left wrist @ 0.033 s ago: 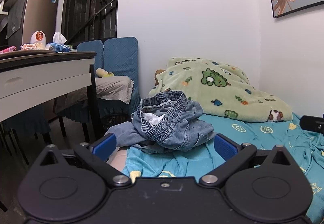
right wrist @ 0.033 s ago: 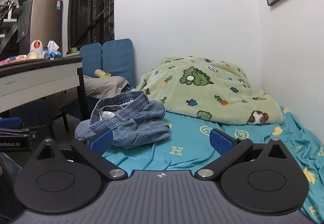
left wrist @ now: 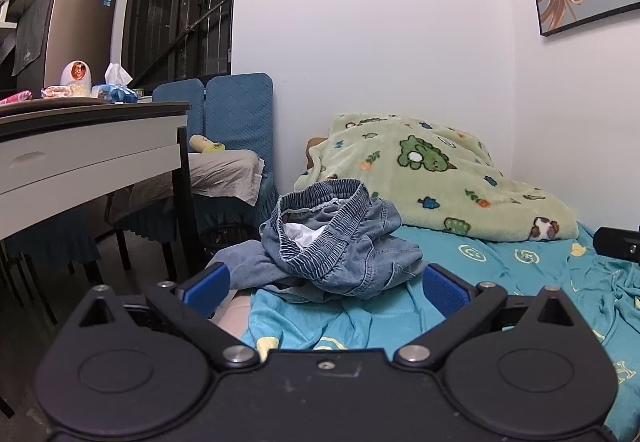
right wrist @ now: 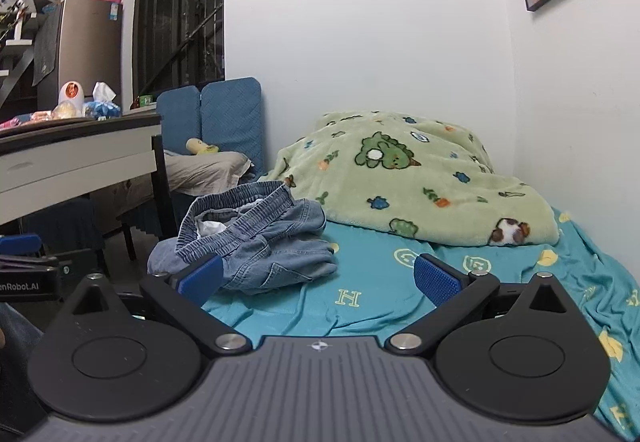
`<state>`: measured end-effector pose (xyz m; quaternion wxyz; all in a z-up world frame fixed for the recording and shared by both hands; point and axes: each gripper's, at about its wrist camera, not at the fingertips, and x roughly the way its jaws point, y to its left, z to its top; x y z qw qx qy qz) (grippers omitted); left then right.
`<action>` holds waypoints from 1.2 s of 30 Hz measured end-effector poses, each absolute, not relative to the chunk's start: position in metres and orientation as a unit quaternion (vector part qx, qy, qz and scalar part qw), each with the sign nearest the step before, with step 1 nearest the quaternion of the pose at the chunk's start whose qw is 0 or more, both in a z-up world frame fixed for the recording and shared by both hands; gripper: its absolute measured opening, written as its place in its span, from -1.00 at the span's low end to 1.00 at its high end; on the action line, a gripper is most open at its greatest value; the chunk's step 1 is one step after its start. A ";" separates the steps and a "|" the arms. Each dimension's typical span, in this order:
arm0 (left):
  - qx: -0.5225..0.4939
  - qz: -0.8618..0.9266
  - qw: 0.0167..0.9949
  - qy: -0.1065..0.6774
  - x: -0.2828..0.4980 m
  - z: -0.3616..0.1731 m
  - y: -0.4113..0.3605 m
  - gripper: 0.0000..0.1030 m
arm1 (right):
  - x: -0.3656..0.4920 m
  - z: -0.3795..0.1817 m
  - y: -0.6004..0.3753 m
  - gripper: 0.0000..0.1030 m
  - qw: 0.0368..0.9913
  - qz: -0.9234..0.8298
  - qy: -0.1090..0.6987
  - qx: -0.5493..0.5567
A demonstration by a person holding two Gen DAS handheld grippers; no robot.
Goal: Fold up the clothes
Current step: 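Move both tools toward the crumpled blue jeans on the bed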
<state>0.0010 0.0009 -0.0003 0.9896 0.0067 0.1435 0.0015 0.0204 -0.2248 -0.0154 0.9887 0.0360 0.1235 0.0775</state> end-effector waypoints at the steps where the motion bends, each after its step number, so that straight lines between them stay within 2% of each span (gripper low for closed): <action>1: 0.007 0.002 0.990 0.144 0.002 0.000 0.001 1.00 | 0.020 -0.016 -0.225 1.00 0.989 0.078 0.124 0.033; 6: 0.007 0.003 0.990 0.144 0.004 -0.001 0.004 1.00 | 0.025 -0.021 -0.230 1.00 0.989 0.075 0.129 0.017; 8: 0.007 0.003 0.989 0.146 0.004 -0.001 0.001 1.00 | 0.010 -0.022 -0.226 1.00 0.992 0.071 0.106 0.013; 36: 0.011 0.001 0.991 0.132 -0.001 -0.006 -0.001 1.00 | 0.020 -0.021 -0.230 1.00 0.990 0.066 0.124 0.021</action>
